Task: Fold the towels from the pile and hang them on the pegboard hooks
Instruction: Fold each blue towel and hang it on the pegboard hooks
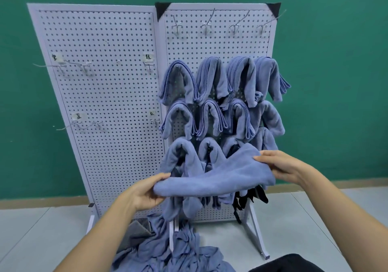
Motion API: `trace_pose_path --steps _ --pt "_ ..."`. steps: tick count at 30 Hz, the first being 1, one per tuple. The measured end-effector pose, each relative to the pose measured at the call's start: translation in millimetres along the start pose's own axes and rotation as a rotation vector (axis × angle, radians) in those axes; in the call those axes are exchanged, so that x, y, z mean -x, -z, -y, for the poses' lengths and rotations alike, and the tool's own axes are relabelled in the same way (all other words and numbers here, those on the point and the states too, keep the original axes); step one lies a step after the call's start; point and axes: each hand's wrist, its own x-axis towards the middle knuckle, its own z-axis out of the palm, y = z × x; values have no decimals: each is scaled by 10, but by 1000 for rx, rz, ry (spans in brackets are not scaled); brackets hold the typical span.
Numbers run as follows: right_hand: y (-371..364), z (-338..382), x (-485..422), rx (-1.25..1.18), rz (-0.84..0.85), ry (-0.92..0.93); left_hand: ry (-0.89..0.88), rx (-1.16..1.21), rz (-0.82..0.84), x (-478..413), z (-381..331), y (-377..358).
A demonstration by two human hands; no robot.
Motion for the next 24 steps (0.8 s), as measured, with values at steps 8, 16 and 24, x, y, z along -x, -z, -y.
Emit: trace_pose_path --steps 8,16,24 --pt "62 -85 -52 220 -36 -2 58 -211 34 -128 123 62" --pt "138 61 -46 30 -46 243 -438 -81 93 -49 -261 68" --pt "-47 115 -69 188 -154 363 -618 -246 -70 63 -424 -78"
